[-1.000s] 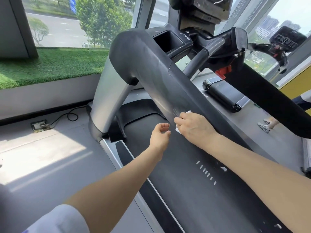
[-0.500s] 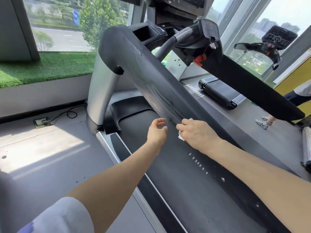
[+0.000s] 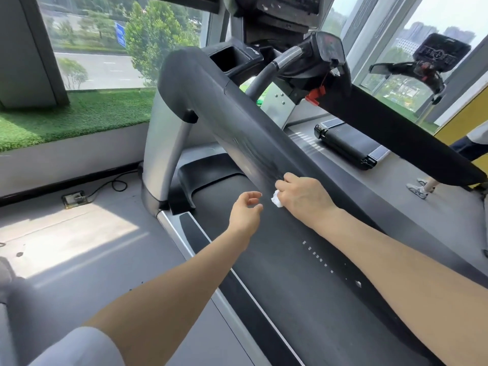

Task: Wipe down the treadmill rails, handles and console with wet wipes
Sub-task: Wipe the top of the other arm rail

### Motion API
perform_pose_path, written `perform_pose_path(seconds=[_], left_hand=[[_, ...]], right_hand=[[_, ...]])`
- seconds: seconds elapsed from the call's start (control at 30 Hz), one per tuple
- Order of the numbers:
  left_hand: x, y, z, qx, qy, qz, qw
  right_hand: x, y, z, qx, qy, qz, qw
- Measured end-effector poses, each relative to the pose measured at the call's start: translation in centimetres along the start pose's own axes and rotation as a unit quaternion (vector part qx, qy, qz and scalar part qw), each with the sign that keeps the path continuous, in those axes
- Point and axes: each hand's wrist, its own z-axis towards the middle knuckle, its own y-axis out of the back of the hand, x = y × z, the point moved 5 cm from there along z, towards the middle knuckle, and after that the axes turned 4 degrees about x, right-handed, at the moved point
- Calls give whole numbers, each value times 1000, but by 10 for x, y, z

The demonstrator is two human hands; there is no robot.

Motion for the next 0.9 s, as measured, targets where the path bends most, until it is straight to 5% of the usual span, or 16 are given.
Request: perform_pose_path(seconds=[0.27,0.9], left_hand=[[-9,-5,15,53,-19,46,997],[-9,-1,32,132,-33,115,984]], right_hand=[[11,-1,-63,-54,-14,-36,998],[6,-1,-3,-123,-129,56,982]])
